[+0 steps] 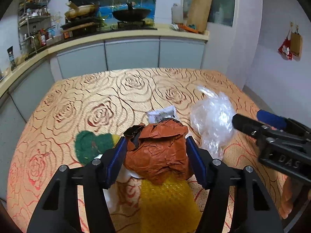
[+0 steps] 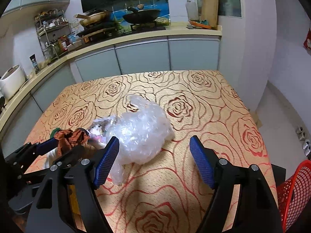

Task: Collect trash
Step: 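Grasp the brown paper with the left tool while the right tool grasps the clear plastic bag, then lift and carry the brown paper and plastic bag over the red wastebasket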

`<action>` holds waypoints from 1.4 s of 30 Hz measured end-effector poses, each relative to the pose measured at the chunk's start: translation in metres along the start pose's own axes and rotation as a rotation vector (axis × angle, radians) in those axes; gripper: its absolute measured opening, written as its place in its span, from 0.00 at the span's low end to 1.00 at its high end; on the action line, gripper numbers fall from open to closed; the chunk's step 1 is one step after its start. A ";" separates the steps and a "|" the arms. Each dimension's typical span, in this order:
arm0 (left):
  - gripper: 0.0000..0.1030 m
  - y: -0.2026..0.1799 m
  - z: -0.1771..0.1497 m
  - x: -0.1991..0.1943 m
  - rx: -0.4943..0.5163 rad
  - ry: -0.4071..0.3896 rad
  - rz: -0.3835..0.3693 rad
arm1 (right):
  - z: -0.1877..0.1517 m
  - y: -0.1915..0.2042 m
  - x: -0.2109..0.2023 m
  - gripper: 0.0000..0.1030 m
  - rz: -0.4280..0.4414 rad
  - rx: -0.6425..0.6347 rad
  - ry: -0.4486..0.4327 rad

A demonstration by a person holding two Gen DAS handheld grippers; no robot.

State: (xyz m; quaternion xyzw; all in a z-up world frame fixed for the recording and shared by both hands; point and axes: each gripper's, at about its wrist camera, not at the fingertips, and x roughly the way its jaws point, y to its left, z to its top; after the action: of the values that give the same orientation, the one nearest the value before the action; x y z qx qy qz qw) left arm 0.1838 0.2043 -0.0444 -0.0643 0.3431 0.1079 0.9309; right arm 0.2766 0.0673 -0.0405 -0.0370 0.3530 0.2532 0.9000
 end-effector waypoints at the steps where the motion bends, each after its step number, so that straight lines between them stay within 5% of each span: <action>1: 0.58 0.003 0.001 -0.005 -0.007 -0.014 0.005 | 0.001 0.003 0.001 0.71 0.004 -0.002 -0.001; 14: 0.58 0.030 0.009 -0.037 -0.073 -0.087 0.045 | 0.009 0.017 0.039 0.75 -0.017 -0.027 0.078; 23: 0.58 0.035 0.010 -0.046 -0.070 -0.101 0.083 | 0.001 0.009 0.046 0.48 -0.023 -0.018 0.111; 42: 0.58 0.023 0.019 -0.084 -0.065 -0.183 0.104 | 0.015 0.007 -0.052 0.41 -0.045 -0.041 -0.111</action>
State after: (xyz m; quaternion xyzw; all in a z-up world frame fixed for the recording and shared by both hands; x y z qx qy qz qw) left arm 0.1275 0.2172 0.0239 -0.0664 0.2560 0.1724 0.9489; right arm 0.2502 0.0550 0.0053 -0.0492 0.2961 0.2416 0.9228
